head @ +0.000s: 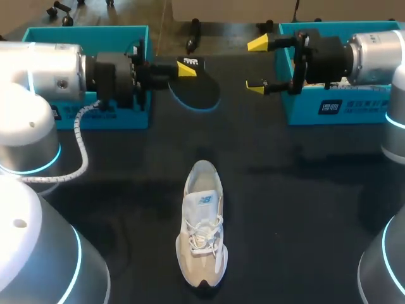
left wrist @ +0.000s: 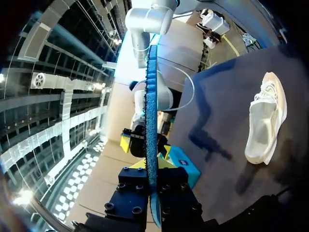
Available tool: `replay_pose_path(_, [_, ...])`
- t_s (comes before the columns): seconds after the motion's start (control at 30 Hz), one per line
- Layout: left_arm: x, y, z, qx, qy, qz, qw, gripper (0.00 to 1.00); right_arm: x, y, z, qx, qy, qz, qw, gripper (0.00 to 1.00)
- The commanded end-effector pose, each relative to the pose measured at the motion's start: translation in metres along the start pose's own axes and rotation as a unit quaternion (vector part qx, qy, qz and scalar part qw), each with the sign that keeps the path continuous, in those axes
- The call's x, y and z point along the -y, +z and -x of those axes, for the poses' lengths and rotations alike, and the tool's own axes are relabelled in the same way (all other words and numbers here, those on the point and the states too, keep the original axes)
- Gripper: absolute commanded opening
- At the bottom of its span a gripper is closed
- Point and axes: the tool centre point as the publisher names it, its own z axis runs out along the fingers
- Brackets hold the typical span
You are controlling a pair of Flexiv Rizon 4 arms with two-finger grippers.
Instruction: Take the shoe out of the shoebox, open the shoe tongue, remove and reinsert the insole, then place the shoe into the shoebox
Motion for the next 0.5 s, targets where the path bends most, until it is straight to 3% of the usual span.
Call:
replay_pose_path(0.03, [-0.005,0.000,0.002,0.035,-0.111,-0.047,0.992,0.00,0.000,0.001,0.000,0.001,0.000,0.000,1.000,1.00])
replay_pose_path(0.17, [-0.011,-0.002,0.004,0.062,-0.275,-0.076,0.956,0.00,0.000,0.001,0.000,0.001,0.000,0.000,1.000,1.00])
replay_pose_path(0.23, [-0.016,0.000,0.002,0.032,-0.395,-0.092,0.913,0.00,0.000,0.001,0.000,0.001,0.000,0.000,1.000,1.00])
replay_pose_path(0.3, [-0.012,-0.003,0.006,0.024,-0.454,-0.152,0.877,0.00,0.000,0.001,0.000,0.001,0.000,0.000,1.000,1.00])
replay_pose_path(0.5, [-0.012,-0.003,0.006,0.024,-0.454,-0.152,0.877,0.00,0.000,0.001,0.000,0.001,0.000,0.000,1.000,1.00])
